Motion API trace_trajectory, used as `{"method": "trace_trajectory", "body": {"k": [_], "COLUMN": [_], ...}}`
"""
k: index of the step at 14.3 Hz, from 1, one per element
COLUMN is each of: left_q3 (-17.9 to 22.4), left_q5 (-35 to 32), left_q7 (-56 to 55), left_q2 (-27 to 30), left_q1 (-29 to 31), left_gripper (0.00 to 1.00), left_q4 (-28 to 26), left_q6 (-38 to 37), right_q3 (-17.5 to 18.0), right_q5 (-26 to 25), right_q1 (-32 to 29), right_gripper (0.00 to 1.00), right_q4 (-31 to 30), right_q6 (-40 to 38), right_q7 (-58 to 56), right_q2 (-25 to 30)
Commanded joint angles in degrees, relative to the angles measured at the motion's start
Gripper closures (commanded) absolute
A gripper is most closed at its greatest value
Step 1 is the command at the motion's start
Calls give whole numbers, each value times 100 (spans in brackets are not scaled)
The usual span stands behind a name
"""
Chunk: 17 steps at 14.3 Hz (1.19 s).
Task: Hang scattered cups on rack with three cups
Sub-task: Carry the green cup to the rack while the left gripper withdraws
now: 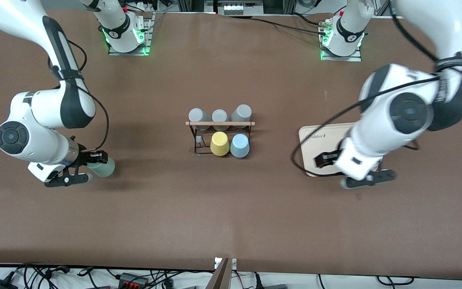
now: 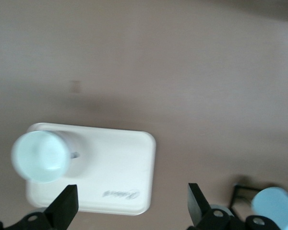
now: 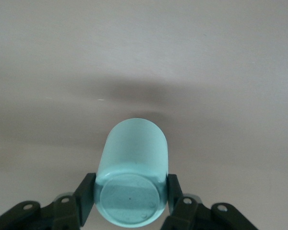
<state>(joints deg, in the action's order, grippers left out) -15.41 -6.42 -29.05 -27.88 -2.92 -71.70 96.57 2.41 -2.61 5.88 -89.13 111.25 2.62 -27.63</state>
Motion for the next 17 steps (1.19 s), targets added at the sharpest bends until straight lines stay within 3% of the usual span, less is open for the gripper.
{"method": "trace_trajectory", "body": {"k": [1,5,10,15,17], "left_q3": [-112,-112,-199,-69,719], "left_q5": [359,440,475,484,572], "left_q7": [564,866,980,1006,1295], "left_q2": [773,1266,2224,2251,2120], "left_q1": [369,495,758,802,278], "left_gripper": [0,0,0,0,0], "left_q4": [-195,-843,-2470,-2612,-2393], "left_q6": [-839,-1026,-113,151,283], "right_q3": [-21,-21,-21,-21,-21], "right_q5": [68,550,648,639,639], "right_q1": [518,1134,1766,2400,2532], "right_gripper": [64,64,64,64,64], "right_q4": [527,853,1091,1100,1100], "right_q6": [-559,-640,-569,-552,-543], "right_q7": [799,1643,2847,3850,4053], "right_q2": [-40,-40,-76,-163,-224]}}
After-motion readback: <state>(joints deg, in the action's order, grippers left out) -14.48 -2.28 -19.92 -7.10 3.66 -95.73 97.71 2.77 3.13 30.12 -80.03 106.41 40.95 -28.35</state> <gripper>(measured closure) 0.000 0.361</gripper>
